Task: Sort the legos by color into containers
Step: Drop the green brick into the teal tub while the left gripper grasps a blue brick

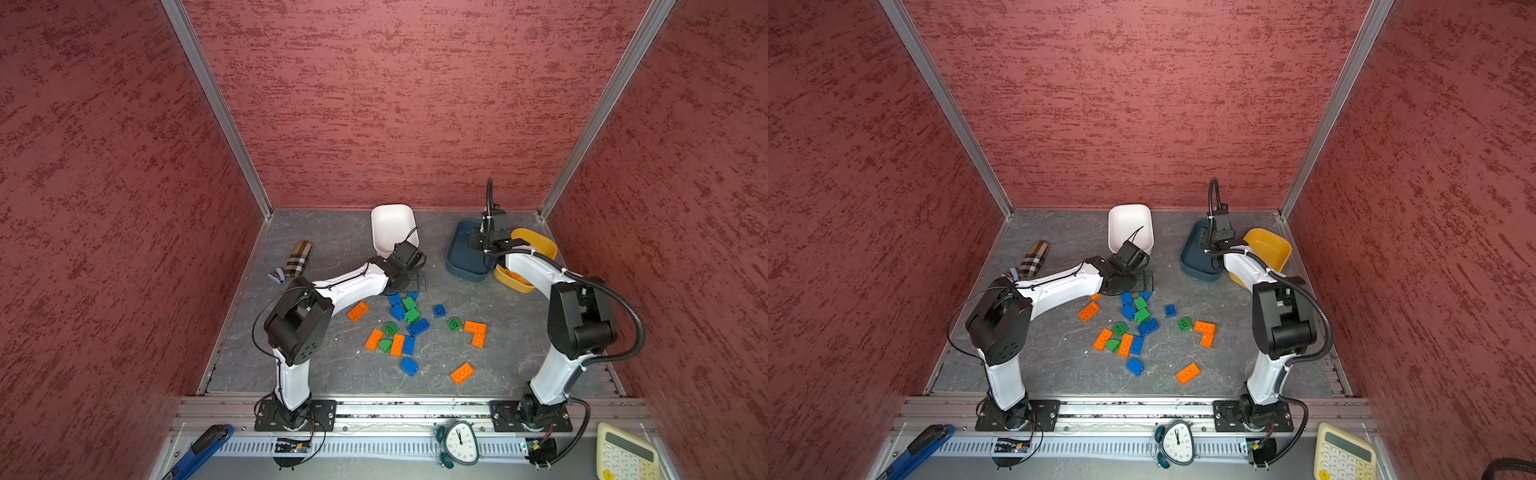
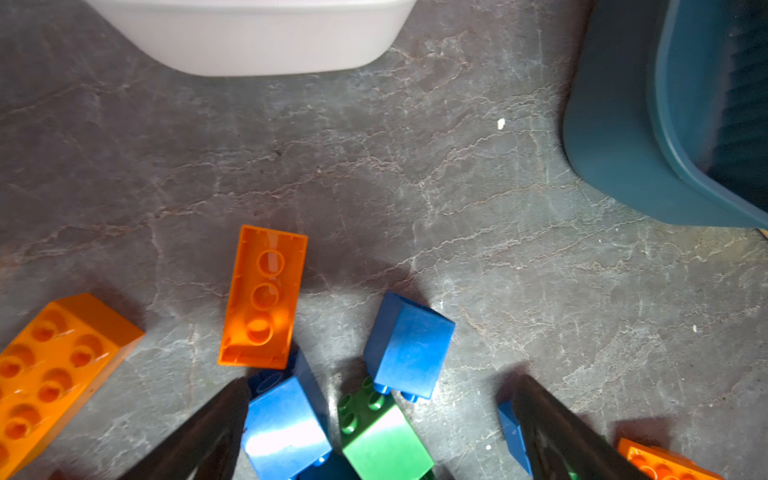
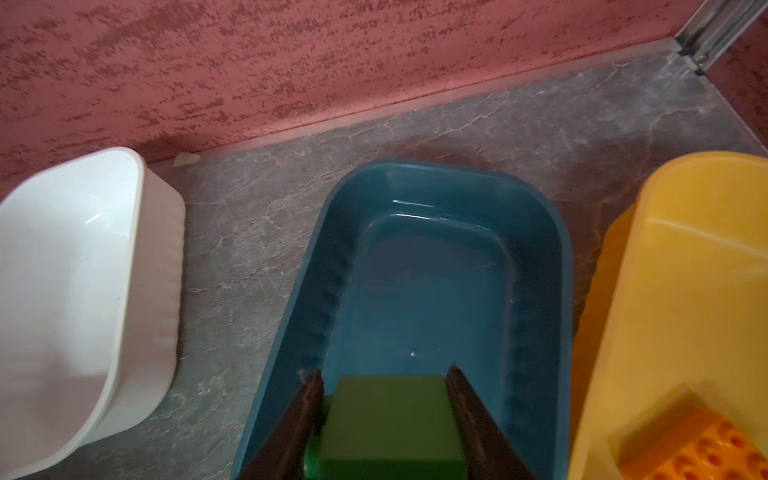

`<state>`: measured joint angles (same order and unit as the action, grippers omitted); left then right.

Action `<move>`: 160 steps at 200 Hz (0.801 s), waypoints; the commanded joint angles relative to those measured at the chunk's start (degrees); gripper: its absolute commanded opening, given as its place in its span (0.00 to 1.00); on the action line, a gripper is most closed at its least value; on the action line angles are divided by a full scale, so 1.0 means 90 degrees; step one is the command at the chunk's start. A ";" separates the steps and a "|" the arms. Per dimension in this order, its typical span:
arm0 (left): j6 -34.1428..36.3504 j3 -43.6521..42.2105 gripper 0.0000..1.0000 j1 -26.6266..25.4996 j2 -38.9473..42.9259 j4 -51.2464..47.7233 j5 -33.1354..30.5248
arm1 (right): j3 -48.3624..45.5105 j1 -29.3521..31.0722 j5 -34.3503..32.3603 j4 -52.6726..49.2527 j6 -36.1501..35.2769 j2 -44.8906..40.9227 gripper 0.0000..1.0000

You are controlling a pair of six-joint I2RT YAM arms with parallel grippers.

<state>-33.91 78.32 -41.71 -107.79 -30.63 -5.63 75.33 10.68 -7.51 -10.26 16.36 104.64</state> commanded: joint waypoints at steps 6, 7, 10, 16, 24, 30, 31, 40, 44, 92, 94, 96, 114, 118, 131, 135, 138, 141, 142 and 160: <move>0.0063 0.0283 0.99 -0.0077 -0.0251 -0.0230 0.0157 | 0.0754 -0.0049 -0.0164 -0.0221 -0.0348 0.0559 0.36; 0.0060 0.0297 0.99 -0.0079 -0.0260 -0.0244 0.0157 | 0.0782 -0.0051 -0.0178 -0.0234 -0.0345 0.0579 0.36; 0.0065 0.0314 1.00 -0.0073 -0.0286 -0.0274 0.0153 | 0.0851 -0.0048 -0.0213 -0.0285 -0.0350 0.0642 0.37; 0.0057 0.0370 0.99 -0.0079 -0.0341 -0.0318 0.0156 | 0.0985 -0.0046 -0.0253 -0.0398 -0.0336 0.0746 0.41; 0.0062 0.0446 0.99 -0.0080 -0.0408 -0.0396 0.0166 | 0.1140 -0.0049 -0.0259 -0.0527 -0.0281 0.0843 0.50; 0.0057 0.0503 0.99 -0.0081 -0.0460 -0.0457 0.0161 | 0.1184 -0.0051 -0.0226 -0.0579 -0.0242 0.0854 0.56; 0.0062 0.0510 0.99 -0.0086 -0.0472 -0.0460 0.0159 | 0.1187 -0.0052 -0.0213 -0.0579 -0.0234 0.0854 0.57; 0.0059 0.0583 0.99 -0.0086 -0.0545 -0.0542 0.0171 | 0.1137 -0.0048 -0.0136 -0.0548 -0.0204 0.0795 0.63; 0.0075 0.0625 0.99 -0.0091 -0.0573 -0.0571 0.0169 | 0.1085 -0.0053 -0.0092 -0.0524 -0.0194 0.0750 0.65; 0.0529 0.1250 0.79 -0.0111 -0.1119 -0.1063 0.0298 | 0.0289 -0.0058 0.0348 -0.0261 -0.0187 -0.0132 0.81; 0.0566 0.1283 0.79 -0.0116 -0.1146 -0.1092 0.0299 | 0.0250 -0.0050 0.0366 -0.0245 -0.0182 -0.0191 0.82; 0.0594 0.1313 0.78 -0.0120 -0.1165 -0.1119 0.0295 | 0.0203 -0.0045 0.0373 -0.0239 -0.0173 -0.0230 0.85; 0.0867 0.1617 0.75 -0.0132 -0.1390 -0.1392 0.0227 | -0.0162 -0.0045 0.0440 -0.0143 -0.0124 -0.0654 0.99; 0.0924 0.1694 0.74 -0.0133 -0.1433 -0.1464 0.0207 | -0.0234 -0.0045 0.0448 -0.0130 -0.0113 -0.0723 0.99; 0.1063 0.1922 0.72 -0.0147 -0.1621 -0.1639 0.0177 | -0.0468 -0.0048 0.0367 -0.0078 0.0013 -0.1000 0.99; 0.1093 0.1978 0.71 -0.0151 -0.1672 -0.1684 0.0176 | -0.0549 -0.0053 0.0325 -0.0041 0.0062 -0.1083 0.99; 0.1120 0.2020 0.71 -0.0155 -0.1713 -0.1725 0.0170 | -0.0620 -0.0051 0.0280 -0.0021 0.0101 -0.1140 0.99; 0.1143 0.2063 0.71 -0.0159 -0.1749 -0.1759 0.0167 | -0.0684 -0.0052 0.0241 0.0008 0.0138 -0.1207 0.99; 0.1152 0.2080 0.71 -0.0165 -0.1761 -0.1770 0.0157 | -0.0704 -0.0053 0.0230 0.0022 0.0147 -0.1226 0.99; 0.1243 0.2272 0.69 -0.0208 -0.1948 -0.1900 0.0135 | -0.1098 -0.0045 0.0005 0.0208 0.0310 -0.1607 0.99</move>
<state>-25.87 96.25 -42.78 -123.02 -43.70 -3.62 69.32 10.39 -5.23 -11.79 16.58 94.48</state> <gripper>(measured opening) 0.702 0.989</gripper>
